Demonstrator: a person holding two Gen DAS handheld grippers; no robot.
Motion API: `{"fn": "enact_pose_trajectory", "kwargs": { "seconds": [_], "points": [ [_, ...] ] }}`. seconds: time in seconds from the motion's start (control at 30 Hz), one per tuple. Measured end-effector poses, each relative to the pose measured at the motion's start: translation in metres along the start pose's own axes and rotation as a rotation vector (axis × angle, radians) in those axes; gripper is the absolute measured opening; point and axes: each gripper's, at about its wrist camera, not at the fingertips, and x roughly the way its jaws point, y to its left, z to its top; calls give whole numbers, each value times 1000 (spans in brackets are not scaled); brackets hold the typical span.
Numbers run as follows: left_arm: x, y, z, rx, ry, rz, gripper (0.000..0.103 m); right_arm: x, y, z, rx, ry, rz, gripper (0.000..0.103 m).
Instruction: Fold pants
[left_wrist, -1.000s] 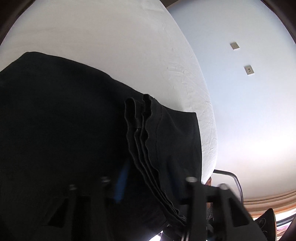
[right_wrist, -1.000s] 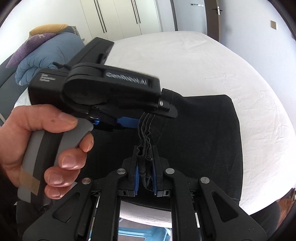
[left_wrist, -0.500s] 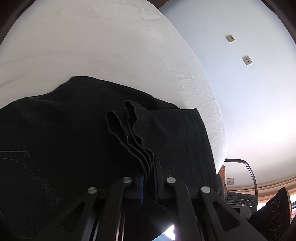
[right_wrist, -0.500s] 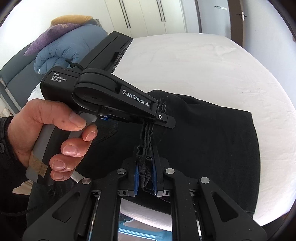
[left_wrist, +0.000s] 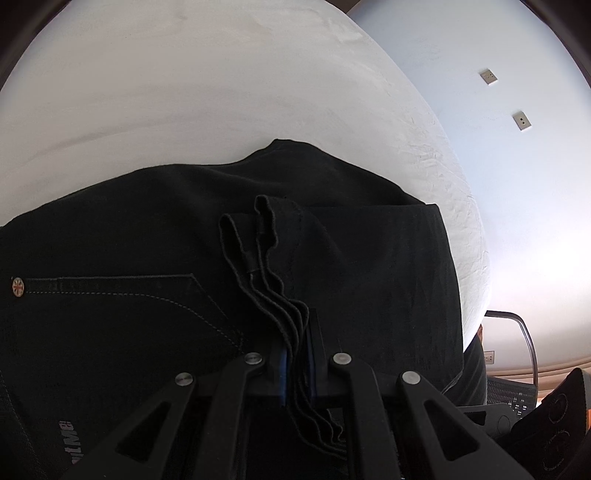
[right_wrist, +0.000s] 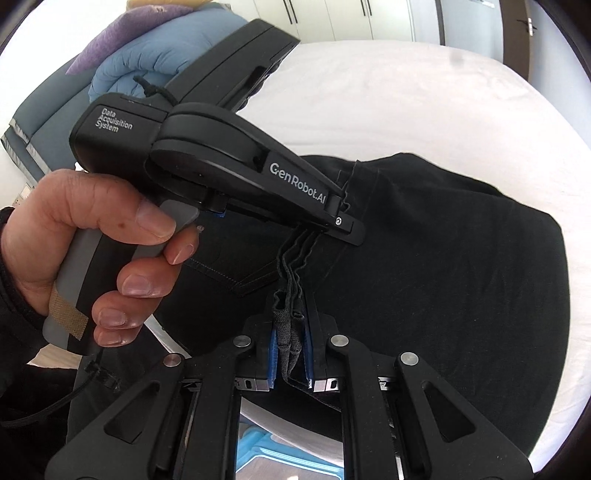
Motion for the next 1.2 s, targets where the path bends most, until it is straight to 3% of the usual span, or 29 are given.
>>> {"fn": "enact_pose_trajectory", "kwargs": {
  "seconds": [0.17, 0.23, 0.27, 0.33, 0.37, 0.4, 0.43, 0.5, 0.57, 0.67, 0.73, 0.83, 1.0, 1.2],
  "points": [
    [7, 5, 1, -21, -9, -5, 14, 27, 4, 6, 32, 58, 17, 13],
    [3, 5, 0, -15, -16, 8, 21, 34, 2, 5, 48, 79, 28, 13],
    [-2, 6, -1, -6, -25, 24, 27, 35, 0, 4, 58, 85, 37, 14],
    [-13, 4, -3, 13, -51, 81, 51, 31, -5, 3, 79, 90, 68, 16],
    [-20, 4, -5, 25, -74, 141, 73, 27, -7, 1, 86, 97, 87, 19],
    [-27, 3, -7, 37, -102, 204, 80, 23, -9, -1, 93, 104, 112, 30],
    [-33, 2, -8, 44, -121, 248, 80, 17, -11, -5, 101, 107, 139, 52],
    [-45, -2, -10, 46, -162, 302, 80, -2, -19, -12, 133, 86, 208, 64],
    [-55, -15, -13, 55, -221, 272, 80, -27, -37, -17, 171, 42, 275, 64],
    [-48, -38, -19, 94, -244, 237, 80, -56, -89, -14, 291, -24, 353, 64],
    [-28, -54, -27, 151, -210, 245, 80, -66, -130, -6, 374, -65, 372, 64],
    [-3, -42, -40, 164, -124, 250, 76, -70, -186, 15, 450, -101, 419, 64],
    [11, -49, -65, 187, -154, 326, 76, -41, -248, 51, 532, -84, 532, 64],
    [10, -47, -70, 138, -158, 313, 77, 26, -286, 52, 612, 13, 499, 62]
  ]
}}
